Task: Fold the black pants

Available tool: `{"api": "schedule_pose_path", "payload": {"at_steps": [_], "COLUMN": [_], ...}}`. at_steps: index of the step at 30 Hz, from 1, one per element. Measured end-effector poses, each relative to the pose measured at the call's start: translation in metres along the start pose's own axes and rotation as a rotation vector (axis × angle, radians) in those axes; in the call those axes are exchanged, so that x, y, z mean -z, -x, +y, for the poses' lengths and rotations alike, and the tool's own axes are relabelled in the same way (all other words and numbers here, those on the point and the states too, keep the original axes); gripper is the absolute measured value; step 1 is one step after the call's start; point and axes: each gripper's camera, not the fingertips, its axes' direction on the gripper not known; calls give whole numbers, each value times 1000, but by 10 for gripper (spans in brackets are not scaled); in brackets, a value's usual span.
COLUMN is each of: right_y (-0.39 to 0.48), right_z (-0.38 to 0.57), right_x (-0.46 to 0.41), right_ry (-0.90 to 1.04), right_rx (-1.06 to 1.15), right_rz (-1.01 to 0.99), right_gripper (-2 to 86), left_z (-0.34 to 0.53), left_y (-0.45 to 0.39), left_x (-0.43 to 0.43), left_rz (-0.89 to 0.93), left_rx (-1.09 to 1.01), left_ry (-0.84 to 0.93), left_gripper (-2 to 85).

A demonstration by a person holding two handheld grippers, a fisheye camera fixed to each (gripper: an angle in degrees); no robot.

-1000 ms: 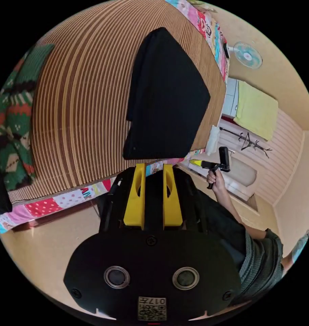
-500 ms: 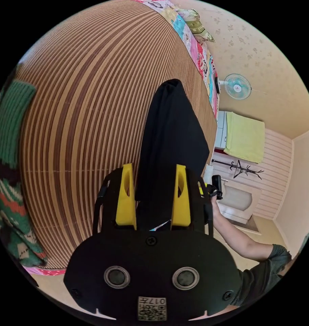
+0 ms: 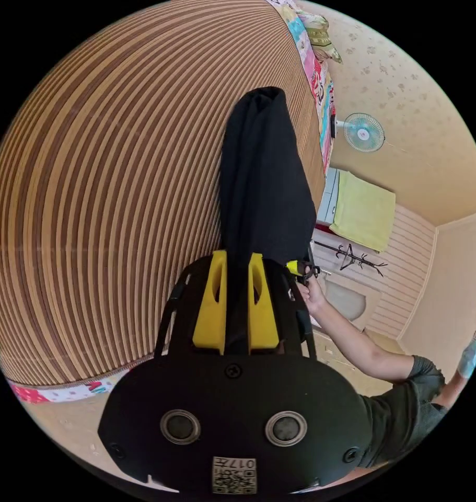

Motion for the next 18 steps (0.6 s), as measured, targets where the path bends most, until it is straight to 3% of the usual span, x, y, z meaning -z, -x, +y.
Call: {"api": "schedule_pose_path", "payload": {"at_steps": [6,12,18], "right_y": [12,50,93], "right_z": [73,153,247], "right_x": [39,109,221], "right_ry": [50,51,-45], "right_rx": [86,179,270], "right_rz": [-1,46,164], "right_gripper": [128,94,70], "left_z": [44,54,37], "left_y": [0,-61,-149], "left_x": [-35,-106,-229], "left_rz": [65,21,-15], "left_rx": [-27,-186,-343], "left_ry": [100,273,464], "left_gripper": [56,54,53]}}
